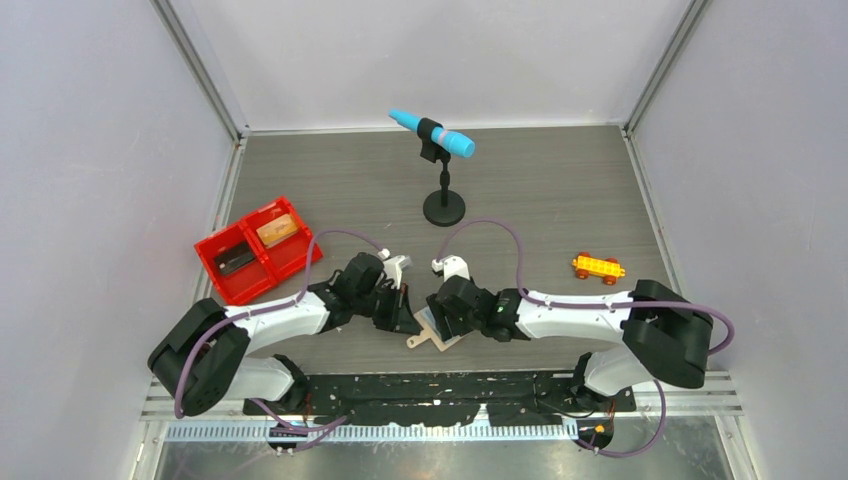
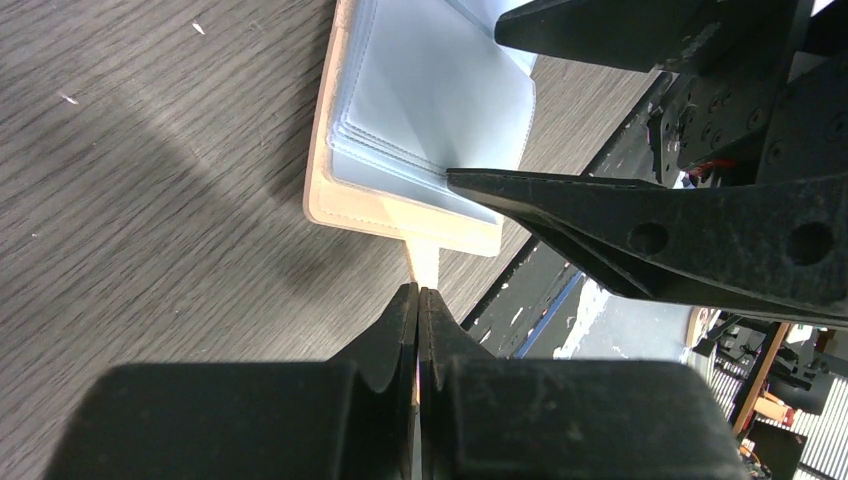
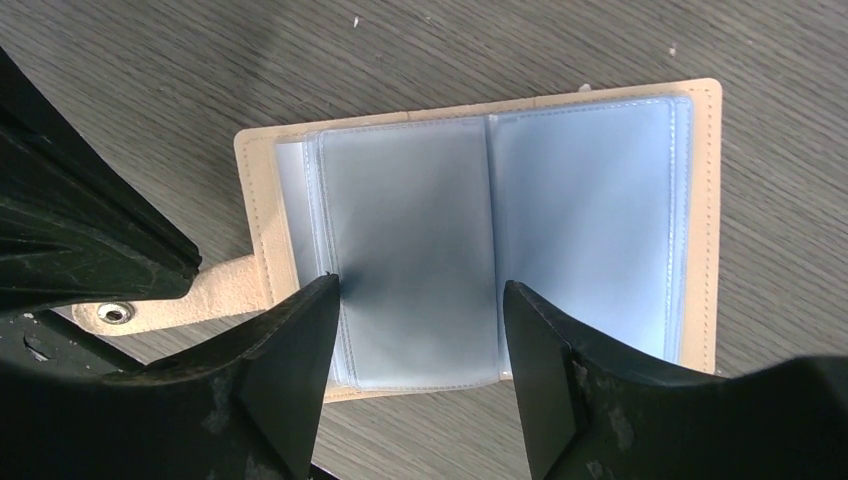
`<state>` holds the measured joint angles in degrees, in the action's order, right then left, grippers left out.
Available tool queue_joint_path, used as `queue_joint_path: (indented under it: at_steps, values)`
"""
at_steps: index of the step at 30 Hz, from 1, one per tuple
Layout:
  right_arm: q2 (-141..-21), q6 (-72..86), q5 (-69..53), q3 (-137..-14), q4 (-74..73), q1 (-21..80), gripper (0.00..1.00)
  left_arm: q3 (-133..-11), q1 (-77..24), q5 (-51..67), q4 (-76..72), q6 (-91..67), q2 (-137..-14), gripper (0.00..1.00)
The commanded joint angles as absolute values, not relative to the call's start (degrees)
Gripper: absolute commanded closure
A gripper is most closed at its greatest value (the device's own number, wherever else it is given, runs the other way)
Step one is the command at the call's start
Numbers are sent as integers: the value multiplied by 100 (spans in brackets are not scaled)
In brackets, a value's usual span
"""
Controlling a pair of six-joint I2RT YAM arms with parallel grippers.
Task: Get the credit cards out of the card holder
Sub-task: Remove the credit card from the card holder.
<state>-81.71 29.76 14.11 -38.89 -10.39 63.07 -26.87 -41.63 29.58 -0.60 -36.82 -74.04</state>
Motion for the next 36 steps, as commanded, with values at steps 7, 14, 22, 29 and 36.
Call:
queue_joint_path:
  at_steps: [7, 14, 22, 29, 36]
  values:
    - [-7683, 3085, 1979, -4017, -1408, 6345, 32, -2663, -4175, 3006, -226, -3612, -7381, 100]
    - [-7640, 3072, 2118, -4028, -1525, 6345, 32, -2656, -4175, 2997, -234, -3613, -7399, 100]
    - [-7364, 3094, 2344, -4039, -1761, 6337, 32, -2637, -4175, 2980, -229, -3608, -7402, 100]
    - [-7244, 3109, 2550, -4035, -1970, 6337, 33, -2654, -4175, 2979, -229, -3617, -7414, 100]
    - [-7211, 3118, 2806, -4098, -2322, 6333, 34, -2662, -4175, 2964, -171, -3587, -7385, 100]
